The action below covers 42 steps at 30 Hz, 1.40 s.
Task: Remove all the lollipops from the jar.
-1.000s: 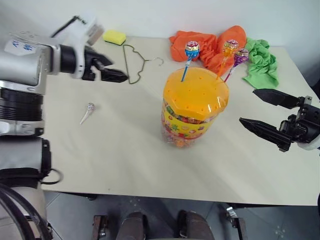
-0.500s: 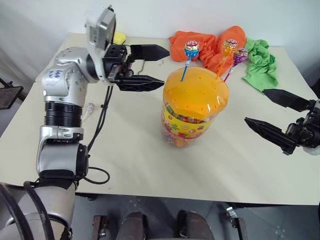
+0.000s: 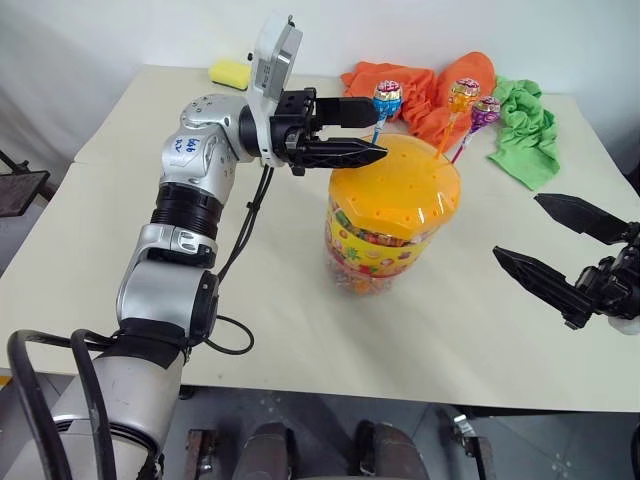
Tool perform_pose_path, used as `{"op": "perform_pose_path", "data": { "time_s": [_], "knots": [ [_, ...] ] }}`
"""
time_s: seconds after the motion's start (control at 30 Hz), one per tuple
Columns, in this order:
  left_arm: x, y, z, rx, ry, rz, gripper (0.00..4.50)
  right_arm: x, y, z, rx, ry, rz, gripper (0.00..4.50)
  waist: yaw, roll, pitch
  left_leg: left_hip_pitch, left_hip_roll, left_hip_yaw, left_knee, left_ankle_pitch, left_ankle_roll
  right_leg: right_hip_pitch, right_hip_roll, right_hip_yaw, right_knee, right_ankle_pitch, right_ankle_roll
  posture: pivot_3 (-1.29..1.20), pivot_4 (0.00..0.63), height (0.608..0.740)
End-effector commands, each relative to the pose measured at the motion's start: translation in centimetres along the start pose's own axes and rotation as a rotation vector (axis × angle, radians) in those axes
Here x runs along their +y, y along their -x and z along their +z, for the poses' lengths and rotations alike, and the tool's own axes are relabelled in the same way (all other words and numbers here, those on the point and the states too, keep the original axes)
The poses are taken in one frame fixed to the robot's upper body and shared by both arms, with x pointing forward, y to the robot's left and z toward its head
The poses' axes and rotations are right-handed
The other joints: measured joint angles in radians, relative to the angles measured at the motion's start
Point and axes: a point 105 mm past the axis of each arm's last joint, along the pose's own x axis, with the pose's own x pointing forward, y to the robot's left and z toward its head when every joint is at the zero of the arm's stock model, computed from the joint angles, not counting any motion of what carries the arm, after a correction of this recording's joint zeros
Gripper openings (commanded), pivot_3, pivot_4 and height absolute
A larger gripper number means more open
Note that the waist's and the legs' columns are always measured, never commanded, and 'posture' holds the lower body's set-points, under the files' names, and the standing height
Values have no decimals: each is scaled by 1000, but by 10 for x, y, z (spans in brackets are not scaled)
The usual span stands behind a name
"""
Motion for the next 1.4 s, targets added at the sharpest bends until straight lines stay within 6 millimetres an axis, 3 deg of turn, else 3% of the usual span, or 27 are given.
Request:
{"op": "perform_pose_path", "data": {
  "time_s": [0.03, 0.17, 0.2, 0.5, 0.6, 0.7, 0.83, 0.97, 1.07, 1.2, 1.4],
  "knots": [
    [-7, -5, 14, 5, -57, -96, 1369, 2, 3, 12, -36, 46, -8, 4500, 3, 0, 0, 0, 0, 0, 0, 0, 0, 0, 0, 0, 0, 0, 0, 0, 150, 740],
    [-6, -7, 15, 3, -57, -92, 88, 0, 2, 13, -36, 50, -8, 4500, 3, 0, 0, 0, 0, 0, 0, 0, 0, 0, 0, 0, 0, 0, 0, 0, 150, 740],
    [-6, -8, 17, -5, -64, -90, 19, -1, 1, 13, -36, 51, -6, 4500, 2, 0, 0, 0, 0, 0, 0, 0, 0, 0, 0, 0, 0, 0, 0, 0, 150, 740],
    [4, -6, 62, -149, -115, -13, 19, -6, -2, 18, -43, 66, 10, 4500, 2, 0, 0, -1, 0, -1, 0, 0, 0, 0, 0, 0, 0, 0, 0, 0, 150, 740],
    [12, -1, 77, -150, -137, 69, 19, -7, -3, 19, -44, 72, 19, 4500, 0, 0, 0, -1, 0, 0, 0, 0, 0, 0, 0, 0, 0, 0, 0, 0, 150, 740],
    [27, 14, 78, -37, -122, 235, 19, -6, -2, 23, -46, 75, 32, 4500, -1, 0, 0, -1, 0, -1, 0, 0, 0, 0, 0, 0, 0, 0, 0, 0, 150, 740],
    [43, 62, 62, 197, -11, 522, 19, -8, 1, 24, -33, 82, 42, 4500, -4, 0, 0, 0, 0, 0, 0, 0, 0, 0, 0, 0, 0, 0, 0, 0, 150, 740],
    [37, 106, 23, 502, 118, 694, 19, -9, 1, 23, -36, 79, 47, 4500, -2, 0, 0, 0, 0, 0, 0, 0, 0, 0, 0, 0, 0, 0, 0, 0, 150, 740],
    [9, 148, -21, 773, 236, 753, 19, -9, -2, 18, -40, 63, 66, 4500, -6, 0, 0, 0, 0, 0, 0, 0, 0, 0, 0, 0, 1, 0, 0, 0, 150, 740],
    [-33, 182, -56, 965, 424, 797, 19, -10, -6, 13, -39, 46, 86, 4500, -9, 0, 0, -1, 0, -1, 0, 0, 0, -1, 0, 0, 1, 0, 0, 0, 150, 740],
    [-96, 224, -78, 1169, 647, 864, 19, -16, -15, 10, -46, 36, 119, 4500, -19, 0, 0, -1, 1, -1, 0, 0, 0, -1, 0, 0, 1, 0, 0, 0, 150, 740]
  ]
}}
